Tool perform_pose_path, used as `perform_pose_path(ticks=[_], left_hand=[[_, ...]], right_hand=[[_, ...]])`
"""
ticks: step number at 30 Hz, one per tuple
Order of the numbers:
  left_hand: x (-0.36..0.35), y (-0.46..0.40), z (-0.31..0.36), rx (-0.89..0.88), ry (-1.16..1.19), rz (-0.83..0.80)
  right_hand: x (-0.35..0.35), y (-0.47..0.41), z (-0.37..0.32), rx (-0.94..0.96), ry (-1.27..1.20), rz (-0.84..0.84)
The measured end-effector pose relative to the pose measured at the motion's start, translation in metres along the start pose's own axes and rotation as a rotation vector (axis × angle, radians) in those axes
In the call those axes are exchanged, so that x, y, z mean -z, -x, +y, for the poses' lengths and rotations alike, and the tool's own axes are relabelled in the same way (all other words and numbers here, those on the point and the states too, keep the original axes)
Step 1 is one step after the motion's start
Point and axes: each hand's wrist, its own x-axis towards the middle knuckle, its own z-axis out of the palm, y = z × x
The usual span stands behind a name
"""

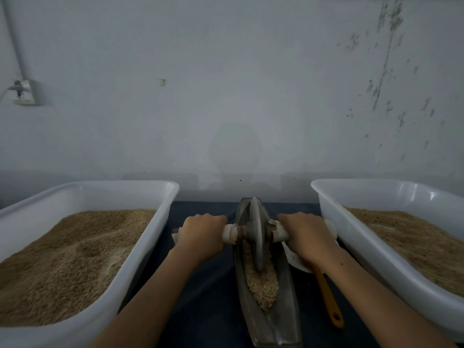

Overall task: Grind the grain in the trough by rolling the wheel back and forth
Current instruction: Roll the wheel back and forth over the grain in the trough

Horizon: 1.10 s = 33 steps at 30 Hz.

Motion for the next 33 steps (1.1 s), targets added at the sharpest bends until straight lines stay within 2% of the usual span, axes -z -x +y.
perform_pose_path(ticks=[4,8,11,13,15,20,23,26,31,33], left_hand=[[0.003,-0.002,0.000,0.000,0.008,-0.066],[0.011,-0.003,0.000,-0.043,0.002,-0.228],[0.017,-0.003,-0.001,-0.044,0.077,-0.357],[0.017,-0.004,-0.001,-0.038,0.100,-0.382],[0.014,-0.004,-0.001,-0.025,0.081,-0.331],[0.003,-0.003,0.001,0.020,-0.018,-0.044],[-0.001,-0.002,0.000,0.039,-0.012,0.032],[0.002,-0.001,0.000,0.026,-0.004,0.002],[0.010,-0.003,-0.001,-0.002,-0.006,-0.236],[0.013,-0.004,-0.001,-0.008,0.006,-0.319]], right_hand=[[0.003,-0.002,0.001,-0.011,0.007,-0.076],[0.013,-0.004,0.006,-0.001,-0.008,-0.330],[0.019,-0.004,0.007,0.003,-0.021,-0.437],[0.018,-0.004,0.007,-0.010,-0.024,-0.446],[0.015,-0.005,0.005,-0.021,-0.019,-0.399],[0.002,-0.003,0.000,-0.047,0.011,-0.089],[-0.002,-0.002,-0.001,-0.023,0.015,0.005],[0.000,-0.003,0.001,-0.031,0.018,-0.051],[0.013,-0.004,0.006,-0.032,0.014,-0.331],[0.018,-0.003,0.007,-0.026,0.017,-0.393]])
